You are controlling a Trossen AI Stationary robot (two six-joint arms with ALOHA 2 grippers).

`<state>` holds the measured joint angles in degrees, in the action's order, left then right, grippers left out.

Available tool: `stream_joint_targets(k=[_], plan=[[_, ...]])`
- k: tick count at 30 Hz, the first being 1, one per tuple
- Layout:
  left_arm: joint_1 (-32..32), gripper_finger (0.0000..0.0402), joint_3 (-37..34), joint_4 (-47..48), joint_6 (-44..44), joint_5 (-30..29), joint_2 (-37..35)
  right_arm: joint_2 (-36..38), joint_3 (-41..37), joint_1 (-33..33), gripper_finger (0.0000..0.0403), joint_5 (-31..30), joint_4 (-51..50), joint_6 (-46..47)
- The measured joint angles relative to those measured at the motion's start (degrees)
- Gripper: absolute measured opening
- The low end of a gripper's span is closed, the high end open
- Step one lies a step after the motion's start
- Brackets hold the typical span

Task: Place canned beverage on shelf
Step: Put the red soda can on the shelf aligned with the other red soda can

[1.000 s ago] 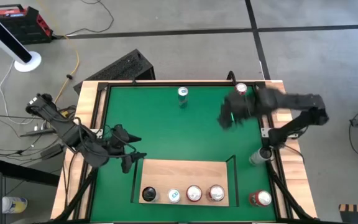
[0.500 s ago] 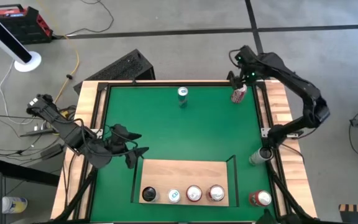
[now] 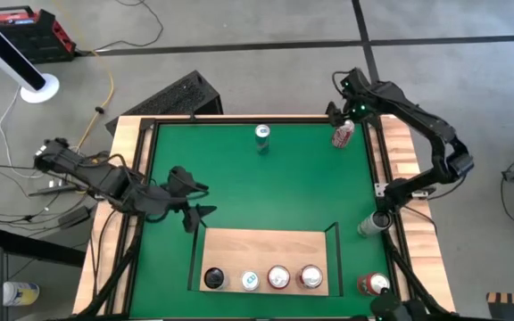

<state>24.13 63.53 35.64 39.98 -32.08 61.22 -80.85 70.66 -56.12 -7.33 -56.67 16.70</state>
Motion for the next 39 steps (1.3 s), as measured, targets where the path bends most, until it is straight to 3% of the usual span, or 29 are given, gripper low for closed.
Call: stream_joint_targets(k=[10, 22, 32, 39], plan=[[-4.2, 0.0329, 0.0, 0.1, -8.7, 4.8, -4.9, 0.0, -6.1, 0.1, 0.036, -1.9, 3.5, 5.0], [-7.8, 0.0329, 0.0, 2.8, -10.4, 7.9, -6.7, 0.0, -9.9, 0.1, 0.036, -1.2, 6.8, 7.0], [-8.5, 0.0329, 0.0, 2.8, -10.4, 8.5, -6.7, -0.1, -10.6, 0.1, 0.0305, -1.1, 9.1, 5.2], [-8.5, 0.0329, 0.0, 2.8, -10.4, 8.7, -6.7, 0.2, -10.6, 2.1, 0.0298, 0.7, 8.5, 3.8]])
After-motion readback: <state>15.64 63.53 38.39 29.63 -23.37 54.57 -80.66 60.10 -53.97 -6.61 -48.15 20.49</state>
